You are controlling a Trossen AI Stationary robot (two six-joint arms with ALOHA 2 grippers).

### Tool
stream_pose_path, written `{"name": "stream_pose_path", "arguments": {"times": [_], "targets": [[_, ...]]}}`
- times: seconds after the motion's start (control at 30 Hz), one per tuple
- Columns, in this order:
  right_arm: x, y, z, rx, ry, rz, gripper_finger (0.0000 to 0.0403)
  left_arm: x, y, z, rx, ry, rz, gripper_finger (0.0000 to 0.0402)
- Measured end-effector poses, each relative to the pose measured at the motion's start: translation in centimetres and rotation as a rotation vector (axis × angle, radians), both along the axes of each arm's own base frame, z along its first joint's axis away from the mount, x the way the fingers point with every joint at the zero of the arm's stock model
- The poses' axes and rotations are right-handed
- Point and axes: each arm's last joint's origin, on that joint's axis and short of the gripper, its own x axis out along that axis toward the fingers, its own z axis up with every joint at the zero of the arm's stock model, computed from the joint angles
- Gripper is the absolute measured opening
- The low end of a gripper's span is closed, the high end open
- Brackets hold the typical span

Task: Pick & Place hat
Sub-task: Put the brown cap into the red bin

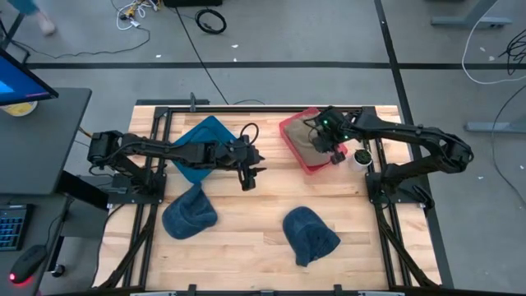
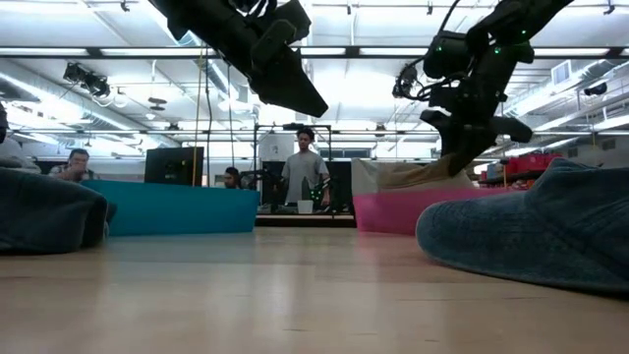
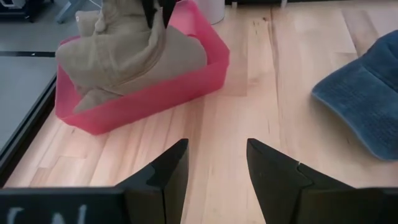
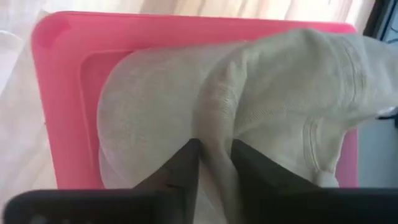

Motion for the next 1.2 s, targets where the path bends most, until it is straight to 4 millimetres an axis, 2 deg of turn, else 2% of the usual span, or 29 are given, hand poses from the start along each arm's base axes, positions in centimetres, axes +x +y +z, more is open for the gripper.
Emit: {"name": "stream_pose_path", "arguments": {"times": [0.3,0.5,0.57,0.67,0.73,0.8,0.97,1.07,1.2], "targets": [[0.3,0.4,0.4,-0.028,0.022,-0.066,0.0165,0.0,0.0,0.0,0.000,0.000,0.000,0.0165],[0.7,1.8,4.0,0.008,-0.042,-0.121,0.0171,0.0,0.0,0.0,0.000,0.000,-0.001,0.0165],[1.0,2.2,5.5,0.004,-0.114,-0.133,0.0169,0.0,0.0,0.0,0.000,0.000,-0.001,0.0165],[1.8,2.2,6.2,0.031,-0.260,-0.215,0.0160,0.0,0.0,0.0,0.000,0.000,-0.001,0.0165],[2.2,2.1,5.6,0.071,-0.290,-0.291,0.0148,0.0,0.0,0.0,0.000,0.000,-0.001,0.0165],[2.3,2.0,4.5,0.098,-0.249,-0.323,0.0130,0.0,0.0,0.0,0.000,0.001,-0.002,0.0165],[2.8,1.8,0.2,0.112,-0.156,-0.343,0.0063,0.0,0.0,0.0,-0.001,0.003,-0.002,0.0165],[2.8,1.4,-2.4,0.030,-0.088,-0.393,0.0016,0.0,0.0,-0.1,-0.001,0.006,-0.001,0.0165],[2.8,1.1,-4.5,-0.047,-0.042,-0.436,0.0018,0.0,-0.2,0.0,0.000,0.006,-0.007,0.0165]]}}
